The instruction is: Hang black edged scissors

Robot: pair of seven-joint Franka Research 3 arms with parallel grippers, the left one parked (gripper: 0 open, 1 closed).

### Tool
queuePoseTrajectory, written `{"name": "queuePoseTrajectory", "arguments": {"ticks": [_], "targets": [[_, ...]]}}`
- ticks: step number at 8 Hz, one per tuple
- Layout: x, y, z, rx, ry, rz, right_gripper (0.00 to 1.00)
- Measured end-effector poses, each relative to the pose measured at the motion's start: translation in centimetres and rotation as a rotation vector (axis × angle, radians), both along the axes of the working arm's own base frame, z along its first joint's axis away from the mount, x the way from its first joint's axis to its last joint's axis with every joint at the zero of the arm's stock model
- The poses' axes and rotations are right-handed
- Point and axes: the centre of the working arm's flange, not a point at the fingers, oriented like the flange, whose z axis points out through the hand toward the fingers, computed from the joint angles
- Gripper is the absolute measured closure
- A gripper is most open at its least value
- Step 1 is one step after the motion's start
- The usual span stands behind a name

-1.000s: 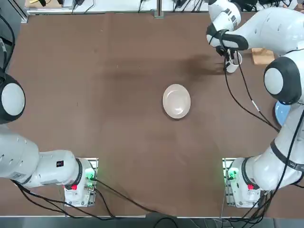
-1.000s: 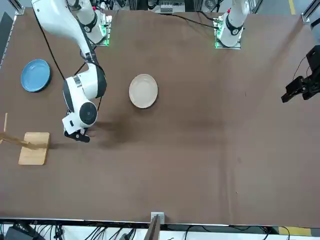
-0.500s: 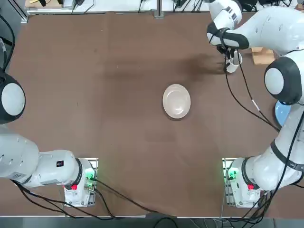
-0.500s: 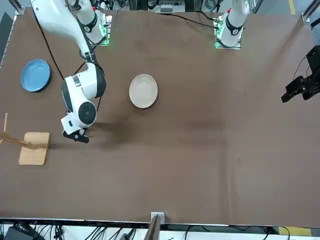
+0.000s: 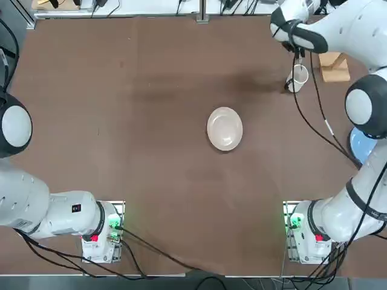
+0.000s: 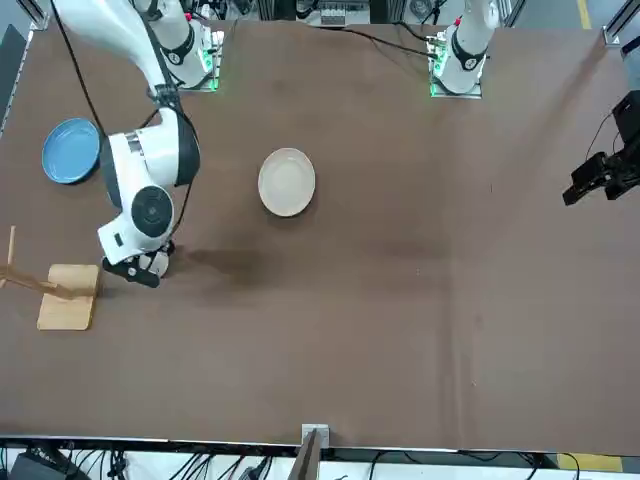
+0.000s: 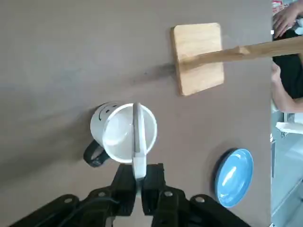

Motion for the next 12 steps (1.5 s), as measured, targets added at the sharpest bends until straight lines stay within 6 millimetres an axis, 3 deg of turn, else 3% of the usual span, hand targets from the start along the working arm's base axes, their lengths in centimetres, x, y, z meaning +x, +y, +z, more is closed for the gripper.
{"name": "queuePoseTrajectory", "arguments": {"ticks": [3, 6, 9, 12], "targets": [[0.4, -1.0, 8.2, 0.142, -0.042, -0.074, 0.89], [-0.2, -7.8, 14.2, 0.224, 0.038, -0.007, 0.89], [-1.3, -18.1, 16.6, 0.368, 0.102, 0.086, 0.89], [-2.5, -25.6, 16.5, 0.544, 0.116, 0.155, 0.89]]}}
